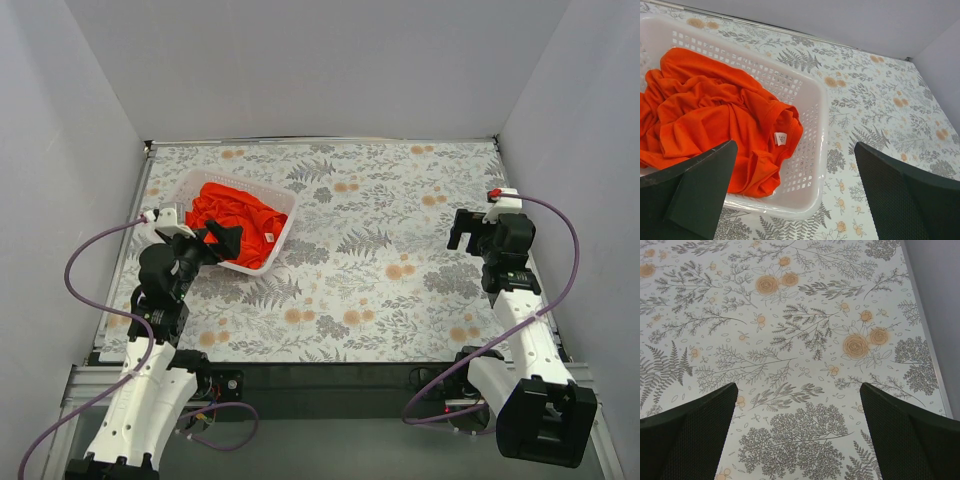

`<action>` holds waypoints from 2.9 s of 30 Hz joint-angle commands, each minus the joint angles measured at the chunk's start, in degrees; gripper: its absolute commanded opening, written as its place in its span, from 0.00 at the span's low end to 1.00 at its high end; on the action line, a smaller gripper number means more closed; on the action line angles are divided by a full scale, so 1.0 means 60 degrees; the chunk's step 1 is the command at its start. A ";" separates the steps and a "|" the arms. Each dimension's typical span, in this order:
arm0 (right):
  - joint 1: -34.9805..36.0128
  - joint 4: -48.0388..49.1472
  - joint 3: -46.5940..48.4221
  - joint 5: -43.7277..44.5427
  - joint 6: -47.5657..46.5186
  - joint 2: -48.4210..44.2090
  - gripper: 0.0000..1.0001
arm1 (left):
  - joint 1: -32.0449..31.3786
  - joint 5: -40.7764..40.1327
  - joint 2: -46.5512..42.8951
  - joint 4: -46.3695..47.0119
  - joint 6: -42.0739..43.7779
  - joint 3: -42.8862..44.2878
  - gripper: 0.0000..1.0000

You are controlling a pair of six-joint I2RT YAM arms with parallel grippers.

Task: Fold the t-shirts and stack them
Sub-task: Grab the tshirt from the pile, then move the tshirt to the center of the board

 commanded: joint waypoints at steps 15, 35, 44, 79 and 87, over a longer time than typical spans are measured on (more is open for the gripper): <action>0.0004 -0.1167 0.0324 -0.7468 -0.4411 -0.0150 0.98 | -0.0015 -0.0974 0.5597 -0.3473 -0.2311 0.5332 0.74; 0.0004 -0.1548 0.0646 -0.6985 -0.4425 0.0188 0.98 | -0.0030 -0.2924 1.1942 -0.4399 -0.2547 0.7751 0.61; -0.0011 -0.1621 0.0690 -0.6809 -0.4484 0.0173 0.98 | -0.0308 -0.2588 0.9810 -0.3448 -0.1537 0.8207 0.00; -0.0699 -0.1050 0.0764 -0.3924 -0.3884 0.0319 0.98 | -0.4906 0.6434 0.8822 0.0453 -0.3342 1.0622 0.00; -0.1446 -0.0845 0.0837 -0.3249 -0.3180 0.0481 0.98 | -0.6254 0.7080 0.9835 -0.2594 0.1666 1.2631 0.00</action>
